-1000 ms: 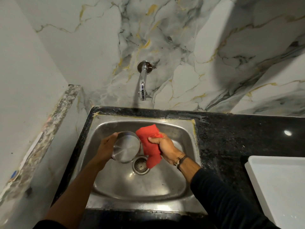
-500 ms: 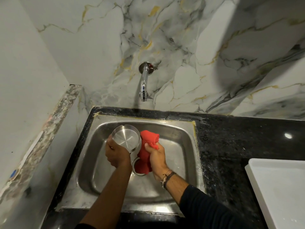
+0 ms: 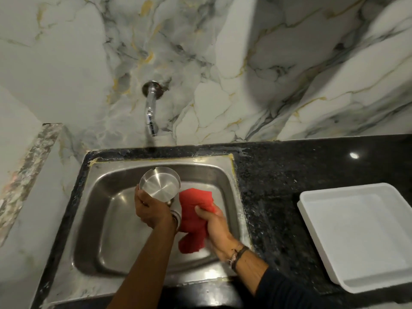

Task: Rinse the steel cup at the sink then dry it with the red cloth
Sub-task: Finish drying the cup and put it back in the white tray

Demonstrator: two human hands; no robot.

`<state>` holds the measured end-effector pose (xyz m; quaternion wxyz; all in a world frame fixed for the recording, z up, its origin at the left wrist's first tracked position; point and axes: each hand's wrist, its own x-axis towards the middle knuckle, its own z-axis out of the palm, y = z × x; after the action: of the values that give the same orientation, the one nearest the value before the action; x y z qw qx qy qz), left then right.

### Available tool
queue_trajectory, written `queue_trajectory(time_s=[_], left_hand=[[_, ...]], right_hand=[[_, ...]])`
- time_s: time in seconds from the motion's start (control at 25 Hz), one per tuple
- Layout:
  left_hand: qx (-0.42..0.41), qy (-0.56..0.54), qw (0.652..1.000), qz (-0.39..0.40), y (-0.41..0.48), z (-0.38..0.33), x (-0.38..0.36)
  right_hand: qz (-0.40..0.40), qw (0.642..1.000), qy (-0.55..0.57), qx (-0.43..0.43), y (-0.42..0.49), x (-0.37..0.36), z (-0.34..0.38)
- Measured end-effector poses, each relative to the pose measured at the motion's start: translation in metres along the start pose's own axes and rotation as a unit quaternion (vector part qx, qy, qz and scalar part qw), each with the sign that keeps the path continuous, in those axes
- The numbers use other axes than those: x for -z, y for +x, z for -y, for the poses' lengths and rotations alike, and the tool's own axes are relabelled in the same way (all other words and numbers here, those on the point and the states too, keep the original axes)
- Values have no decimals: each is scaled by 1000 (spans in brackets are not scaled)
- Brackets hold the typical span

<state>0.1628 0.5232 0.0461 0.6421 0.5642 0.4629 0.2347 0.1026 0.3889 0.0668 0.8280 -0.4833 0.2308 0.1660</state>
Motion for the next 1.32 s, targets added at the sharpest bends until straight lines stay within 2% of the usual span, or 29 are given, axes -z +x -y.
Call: queue_trajectory(time_s=[0.08, 0.24, 0.4, 0.48, 0.6, 0.72, 0.84, 0.88, 0.92, 1.04, 1.16, 1.2, 1.24, 1.28, 1.32], left_hand=[[-2, -10, 999, 35, -27, 14, -6], [18, -22, 989, 145, -117, 53, -23], [-13, 24, 981, 190, -218, 89, -45], [-23, 35, 980, 196, -260, 105, -59], [-40, 22, 977, 208, -321, 123, -78], [-34, 49, 979, 196, -372, 138, -88], [-40, 46, 981, 186, -411, 152, -94], [-43, 53, 980, 189, -423, 155, -96], [-44, 57, 978, 195, -433, 159, -99], [-38, 77, 972, 220, -455, 163, -106], [-50, 101, 964, 242, -469, 166, -115], [-51, 102, 963, 246, -473, 166, -119], [-53, 103, 961, 250, -476, 165, -122], [-55, 108, 959, 256, -478, 165, -125], [-58, 116, 956, 264, -481, 165, -127]], right_hand=[[-62, 998, 1, 24, -20, 51, 22], [-197, 975, -71, 78, -62, 195, 91], [-292, 938, -162, 91, -84, 355, 177], [-322, 924, -195, 69, -81, 426, 212], [-340, 919, -198, 25, -70, 515, 251], [-302, 933, -196, -21, -57, 567, 273], [-249, 923, -285, -69, -47, 593, 276], [-228, 908, -343, -74, -45, 597, 275], [-218, 876, -423, -74, -43, 600, 274], [-280, 695, -660, -47, -38, 594, 272], [-295, 585, -754, -50, -45, 573, 273], [-292, 561, -773, -39, -50, 568, 270], [-282, 568, -773, -13, -56, 562, 264], [-255, 638, -726, 34, -62, 555, 257], [-213, 757, -613, 71, -70, 543, 250]])
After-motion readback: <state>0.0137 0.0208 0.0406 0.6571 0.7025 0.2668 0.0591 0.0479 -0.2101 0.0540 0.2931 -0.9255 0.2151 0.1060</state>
